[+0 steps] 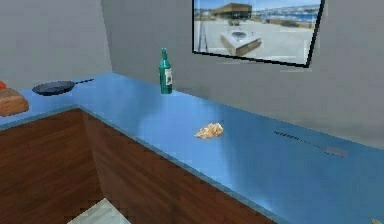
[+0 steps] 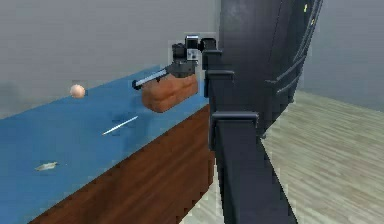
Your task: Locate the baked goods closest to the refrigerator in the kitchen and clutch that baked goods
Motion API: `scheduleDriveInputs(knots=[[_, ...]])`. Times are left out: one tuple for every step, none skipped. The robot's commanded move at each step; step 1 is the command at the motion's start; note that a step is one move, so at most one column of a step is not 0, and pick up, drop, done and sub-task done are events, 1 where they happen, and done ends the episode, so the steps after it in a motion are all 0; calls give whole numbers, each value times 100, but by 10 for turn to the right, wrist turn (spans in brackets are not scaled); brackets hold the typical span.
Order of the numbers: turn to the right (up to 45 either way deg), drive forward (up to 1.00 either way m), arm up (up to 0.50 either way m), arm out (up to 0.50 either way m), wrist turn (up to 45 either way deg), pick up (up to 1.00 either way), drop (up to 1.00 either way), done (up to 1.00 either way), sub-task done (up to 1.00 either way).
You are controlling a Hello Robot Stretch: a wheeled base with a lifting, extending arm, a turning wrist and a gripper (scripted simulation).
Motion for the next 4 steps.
scheduleDriveInputs(knots=[[0,0,0,0,90,0,0,0,0],[0,0,-10,0,0,0,0,0,0],[0,0,0,0,0,100,0,0,0],[0,0,10,0,0,0,0,0,0]])
